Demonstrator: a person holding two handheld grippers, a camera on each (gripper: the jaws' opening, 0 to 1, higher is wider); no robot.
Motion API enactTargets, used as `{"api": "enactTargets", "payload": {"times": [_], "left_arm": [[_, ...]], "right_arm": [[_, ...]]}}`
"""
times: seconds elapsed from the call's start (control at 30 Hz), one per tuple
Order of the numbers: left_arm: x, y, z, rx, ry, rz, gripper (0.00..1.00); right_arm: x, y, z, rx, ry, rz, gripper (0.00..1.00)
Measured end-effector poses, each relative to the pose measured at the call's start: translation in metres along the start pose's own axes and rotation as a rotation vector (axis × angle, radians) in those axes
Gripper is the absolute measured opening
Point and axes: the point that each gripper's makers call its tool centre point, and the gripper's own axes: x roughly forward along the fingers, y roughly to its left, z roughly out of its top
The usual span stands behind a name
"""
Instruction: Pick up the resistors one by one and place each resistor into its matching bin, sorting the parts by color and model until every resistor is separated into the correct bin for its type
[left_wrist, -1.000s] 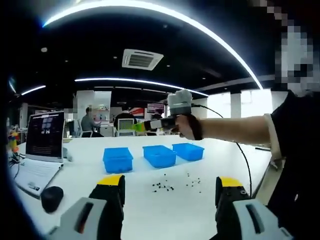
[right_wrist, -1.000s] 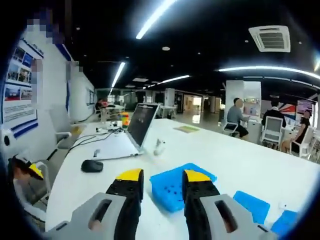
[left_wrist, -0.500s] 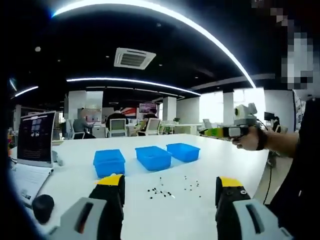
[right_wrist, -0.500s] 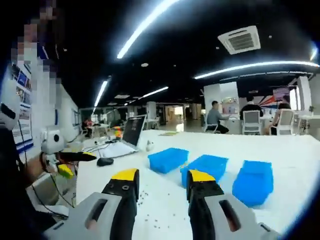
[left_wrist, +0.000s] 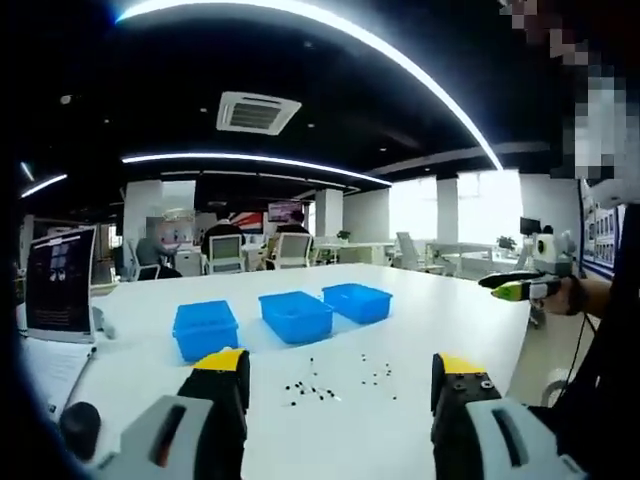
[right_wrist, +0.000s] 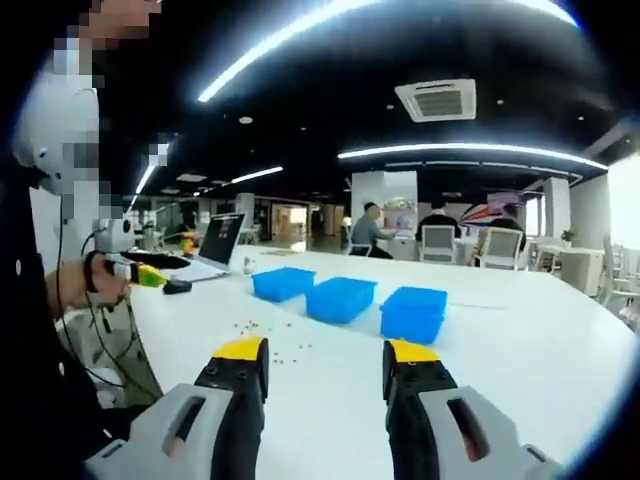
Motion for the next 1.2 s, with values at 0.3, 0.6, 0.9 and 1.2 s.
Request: {"api": "enactTargets", "payload": {"times": [0.3,0.6,0.9,1.2], "left_arm": [[0.008,0.004,-0.015,0.114,0.146,-0.076,0.72],[0.024,0.018,-0.033,0.377,0.393,-0.276,0.6],[0.049,0.017,-0.045,0.676,0.638,-0.544,0.54],[0.078,0.01,-0.07,0.712,0.779,-0.653,0.35]], "right_arm": [[0.002,0.007,-0.011,0.019,0.03,0.054,0.48],[-0.006,0.008,-0.02,0.048,0.038,0.072,0.47],[-0.017,0.0,-0.028,0.069,0.042,0.044,0.46],[-0.028,-0.005,-0.032,0.091,0.044,0.008,0.44]]}}
